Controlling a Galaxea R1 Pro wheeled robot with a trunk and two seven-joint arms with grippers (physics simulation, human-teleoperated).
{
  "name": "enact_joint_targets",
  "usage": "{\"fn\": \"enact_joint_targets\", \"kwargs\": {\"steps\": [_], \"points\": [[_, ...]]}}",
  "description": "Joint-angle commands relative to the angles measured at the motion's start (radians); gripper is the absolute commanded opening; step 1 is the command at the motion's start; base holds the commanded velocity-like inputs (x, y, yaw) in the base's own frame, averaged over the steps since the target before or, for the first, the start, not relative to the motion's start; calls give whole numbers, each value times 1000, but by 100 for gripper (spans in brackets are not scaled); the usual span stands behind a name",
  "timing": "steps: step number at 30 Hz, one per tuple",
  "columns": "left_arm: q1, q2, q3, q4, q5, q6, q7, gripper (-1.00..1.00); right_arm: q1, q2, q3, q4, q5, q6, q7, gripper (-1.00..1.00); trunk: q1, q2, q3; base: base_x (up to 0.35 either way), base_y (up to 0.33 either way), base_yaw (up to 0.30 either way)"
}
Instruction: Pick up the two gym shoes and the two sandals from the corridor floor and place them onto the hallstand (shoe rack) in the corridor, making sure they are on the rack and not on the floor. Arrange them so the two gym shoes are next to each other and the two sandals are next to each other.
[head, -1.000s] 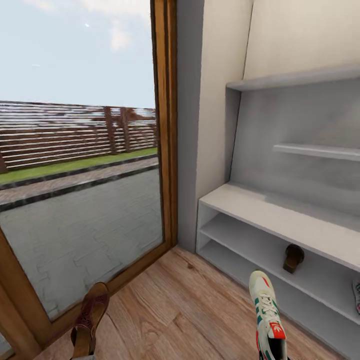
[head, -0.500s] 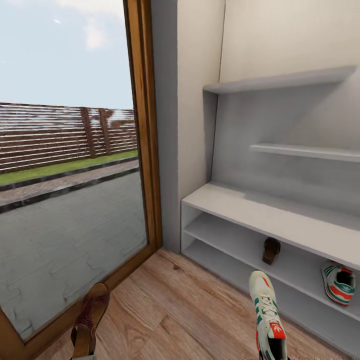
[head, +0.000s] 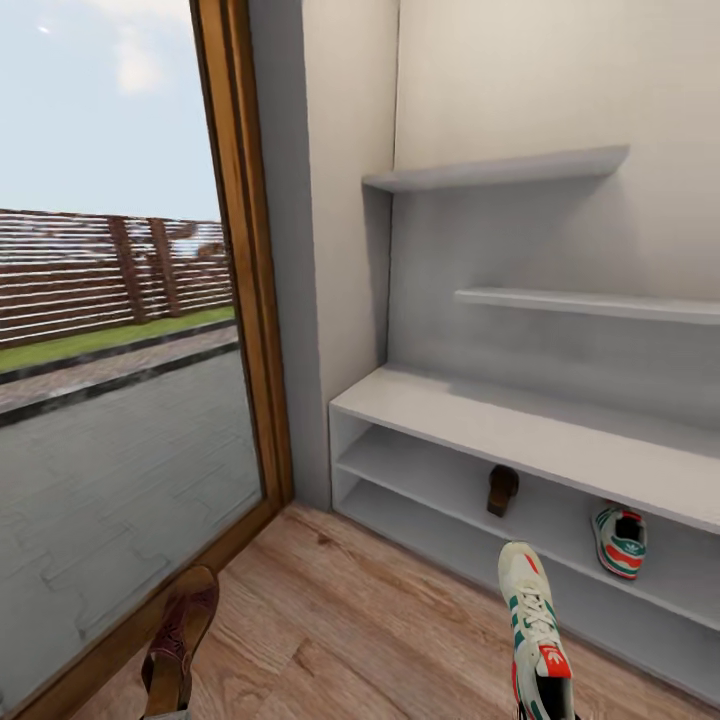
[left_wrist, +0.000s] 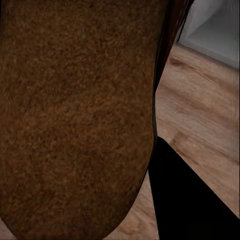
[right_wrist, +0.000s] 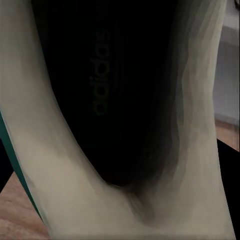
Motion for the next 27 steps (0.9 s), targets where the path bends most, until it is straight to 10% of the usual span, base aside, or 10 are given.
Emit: {"fn": "enact_joint_targets", "kwargs": {"steps": [1,27], "points": [[-1,0,9,0,-7,-3,-6,-100,-1,0,-4,1,10,-3,-5,-100,0,0,0,0,0,-242],[-1,0,9,0,-7,-3,-6,-100,-1,0,-4,1,10,-3,-5,-100,0,0,14,0,0,-242]]}}
